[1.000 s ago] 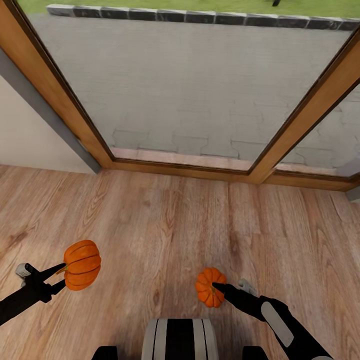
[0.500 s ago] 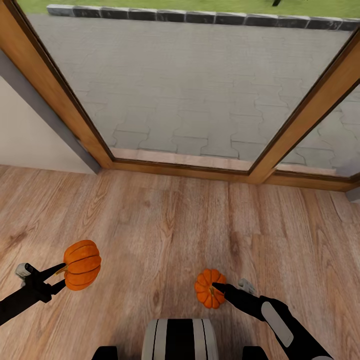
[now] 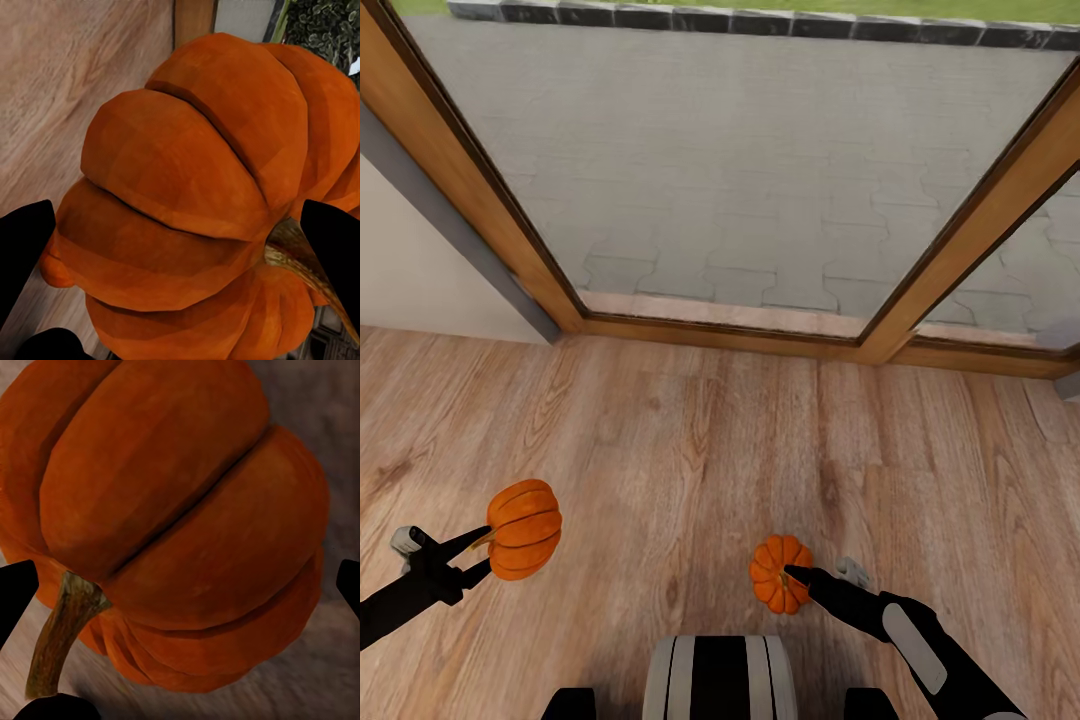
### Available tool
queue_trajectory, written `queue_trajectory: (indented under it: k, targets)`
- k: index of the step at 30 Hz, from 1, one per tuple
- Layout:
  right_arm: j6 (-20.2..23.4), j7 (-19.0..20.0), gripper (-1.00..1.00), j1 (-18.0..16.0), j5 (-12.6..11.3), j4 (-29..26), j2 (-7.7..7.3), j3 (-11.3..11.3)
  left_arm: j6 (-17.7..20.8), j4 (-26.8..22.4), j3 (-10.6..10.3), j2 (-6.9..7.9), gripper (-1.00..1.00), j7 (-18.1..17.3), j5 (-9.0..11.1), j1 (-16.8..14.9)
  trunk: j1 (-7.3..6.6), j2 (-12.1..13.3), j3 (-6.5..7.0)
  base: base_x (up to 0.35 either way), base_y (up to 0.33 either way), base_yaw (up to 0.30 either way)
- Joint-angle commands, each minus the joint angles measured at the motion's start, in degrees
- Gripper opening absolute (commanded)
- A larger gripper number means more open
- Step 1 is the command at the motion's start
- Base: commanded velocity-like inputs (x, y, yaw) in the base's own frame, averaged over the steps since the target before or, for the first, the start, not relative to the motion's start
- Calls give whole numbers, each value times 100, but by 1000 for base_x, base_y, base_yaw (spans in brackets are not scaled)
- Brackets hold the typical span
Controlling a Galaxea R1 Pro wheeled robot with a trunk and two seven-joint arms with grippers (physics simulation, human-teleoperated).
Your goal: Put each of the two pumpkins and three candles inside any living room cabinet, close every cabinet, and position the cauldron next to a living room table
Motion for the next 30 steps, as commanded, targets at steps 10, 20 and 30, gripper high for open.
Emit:
queue_trajectory:
  k: [10,20,30]
  targets:
    - [13,5,100,-2,-22,-5,-5,13,59,4,-37,6,-100,-21,40,-6,9,-7,-92,0,0,0]
    - [4,-9,100,-2,-22,-2,-3,11,59,1,-45,6,-100,-21,40,-6,9,-7,-92,0,0,0]
    - [-368,-39,100,-2,-31,6,11,8,59,-3,-47,6,-100,-21,38,-6,22,-13,-202,0,0,0]
